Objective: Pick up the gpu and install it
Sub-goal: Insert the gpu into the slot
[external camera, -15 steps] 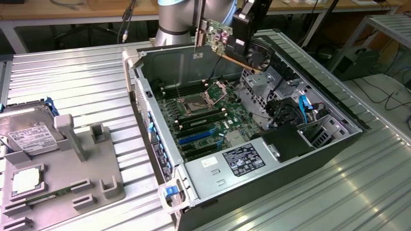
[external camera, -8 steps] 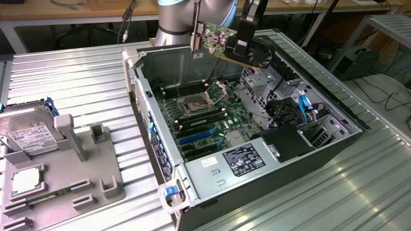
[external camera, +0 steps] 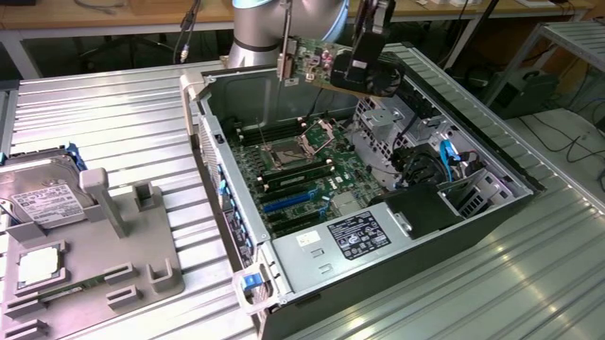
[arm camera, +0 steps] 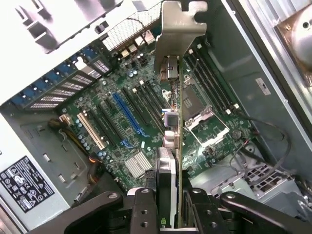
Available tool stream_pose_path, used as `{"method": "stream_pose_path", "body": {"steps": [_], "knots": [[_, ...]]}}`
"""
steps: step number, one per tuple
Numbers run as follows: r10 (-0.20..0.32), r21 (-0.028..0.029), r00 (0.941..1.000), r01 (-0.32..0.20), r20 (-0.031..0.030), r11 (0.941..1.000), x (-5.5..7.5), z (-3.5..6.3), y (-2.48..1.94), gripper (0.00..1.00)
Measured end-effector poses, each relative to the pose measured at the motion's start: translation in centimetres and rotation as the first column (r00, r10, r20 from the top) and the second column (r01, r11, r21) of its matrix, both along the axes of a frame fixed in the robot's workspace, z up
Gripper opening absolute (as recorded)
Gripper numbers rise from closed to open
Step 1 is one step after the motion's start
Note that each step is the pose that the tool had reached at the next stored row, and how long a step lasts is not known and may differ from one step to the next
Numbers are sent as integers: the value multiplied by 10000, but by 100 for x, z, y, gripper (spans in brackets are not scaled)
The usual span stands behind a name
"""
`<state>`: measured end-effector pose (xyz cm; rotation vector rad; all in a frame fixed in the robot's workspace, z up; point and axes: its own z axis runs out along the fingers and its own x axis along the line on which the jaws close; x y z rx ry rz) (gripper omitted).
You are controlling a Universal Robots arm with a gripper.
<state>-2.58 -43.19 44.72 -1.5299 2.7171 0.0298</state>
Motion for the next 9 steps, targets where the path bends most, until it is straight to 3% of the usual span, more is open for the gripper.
{"method": "stream_pose_path", "body": {"steps": [5,7,9], "knots": [[909,1,9959,-909,0,9959,0,0,0,29],[1634,0,9866,-1634,0,9866,0,0,0,29],[1998,0,9798,-1998,0,9798,0,0,0,29]]}}
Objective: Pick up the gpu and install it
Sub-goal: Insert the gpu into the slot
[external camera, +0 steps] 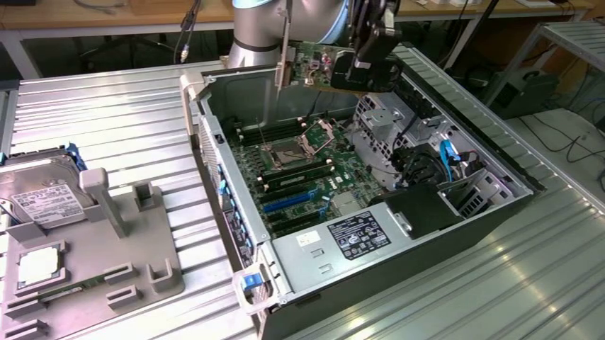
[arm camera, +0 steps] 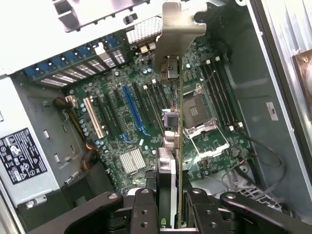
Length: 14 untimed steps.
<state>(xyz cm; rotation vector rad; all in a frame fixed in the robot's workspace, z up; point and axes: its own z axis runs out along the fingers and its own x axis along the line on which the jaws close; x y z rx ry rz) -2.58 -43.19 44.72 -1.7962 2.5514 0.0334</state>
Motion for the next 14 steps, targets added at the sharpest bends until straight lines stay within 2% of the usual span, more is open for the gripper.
{"method": "stream_pose_path", "body": {"steps": [4,7,11,14], "knots": [[832,0,9965,-832,0,9965,0,0,0,29],[1417,0,9899,-1417,0,9899,0,0,0,29],[2130,0,9770,-2130,0,9770,0,0,0,29],[2669,1,9637,-2669,1,9637,0,0,0,29]]}}
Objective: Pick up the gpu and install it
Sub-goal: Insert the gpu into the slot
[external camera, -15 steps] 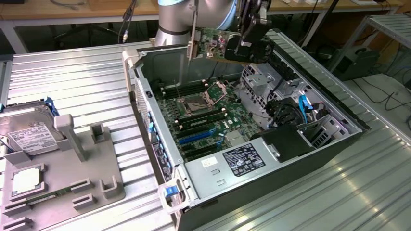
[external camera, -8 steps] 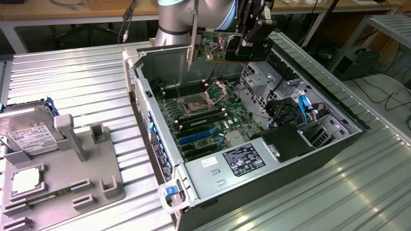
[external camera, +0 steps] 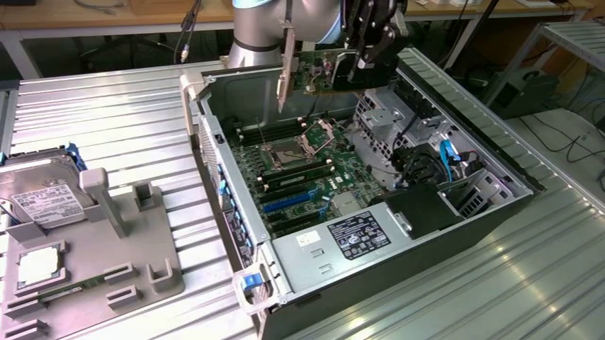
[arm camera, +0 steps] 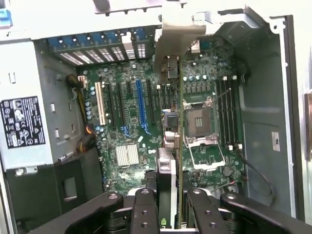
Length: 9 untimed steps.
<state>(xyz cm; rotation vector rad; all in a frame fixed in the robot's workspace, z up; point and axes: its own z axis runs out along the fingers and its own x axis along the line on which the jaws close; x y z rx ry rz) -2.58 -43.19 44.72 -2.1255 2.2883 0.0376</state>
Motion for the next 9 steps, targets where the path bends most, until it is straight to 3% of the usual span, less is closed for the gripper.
{"method": "stream_pose_path", "body": {"steps": [4,9], "knots": [[747,-1,9972,-747,-1,9972,0,0,0,29],[1752,0,9845,-1752,-1,9845,0,0,0,29]]}}
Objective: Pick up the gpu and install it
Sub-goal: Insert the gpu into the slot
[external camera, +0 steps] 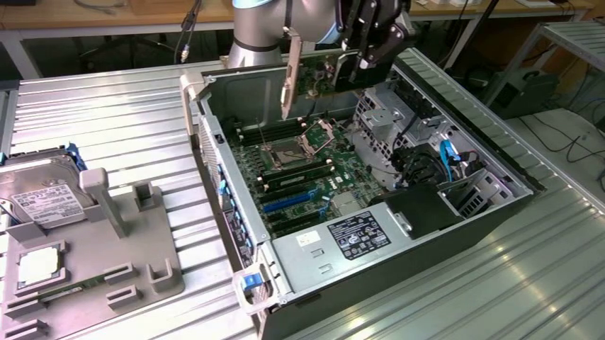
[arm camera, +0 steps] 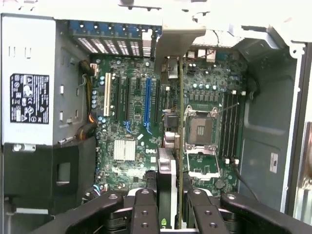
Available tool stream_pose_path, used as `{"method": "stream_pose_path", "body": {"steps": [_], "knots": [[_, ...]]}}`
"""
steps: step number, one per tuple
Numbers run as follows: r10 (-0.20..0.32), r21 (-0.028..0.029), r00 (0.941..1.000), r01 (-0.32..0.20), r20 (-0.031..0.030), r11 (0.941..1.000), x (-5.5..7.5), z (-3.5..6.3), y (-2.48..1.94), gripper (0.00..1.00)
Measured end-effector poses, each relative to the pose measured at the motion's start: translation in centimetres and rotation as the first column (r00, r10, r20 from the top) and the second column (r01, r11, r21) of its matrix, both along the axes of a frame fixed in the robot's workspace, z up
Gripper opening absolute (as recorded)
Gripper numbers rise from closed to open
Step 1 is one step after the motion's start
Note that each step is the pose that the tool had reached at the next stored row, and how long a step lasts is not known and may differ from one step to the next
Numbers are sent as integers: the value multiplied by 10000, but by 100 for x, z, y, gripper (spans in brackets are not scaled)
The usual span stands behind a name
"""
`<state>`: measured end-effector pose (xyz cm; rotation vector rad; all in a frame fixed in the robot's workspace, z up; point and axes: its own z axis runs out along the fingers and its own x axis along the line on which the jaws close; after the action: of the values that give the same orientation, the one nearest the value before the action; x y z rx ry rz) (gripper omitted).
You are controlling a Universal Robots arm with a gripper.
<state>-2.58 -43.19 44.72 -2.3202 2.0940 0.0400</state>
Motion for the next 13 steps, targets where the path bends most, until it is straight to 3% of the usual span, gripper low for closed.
{"method": "stream_pose_path", "body": {"steps": [3,11,13], "knots": [[321,0,9995,-321,0,9995,0,0,0,29],[321,0,9995,-321,0,9995,0,0,0,29],[65,-1,10000,-65,0,10000,1,-1,0,29]]}}
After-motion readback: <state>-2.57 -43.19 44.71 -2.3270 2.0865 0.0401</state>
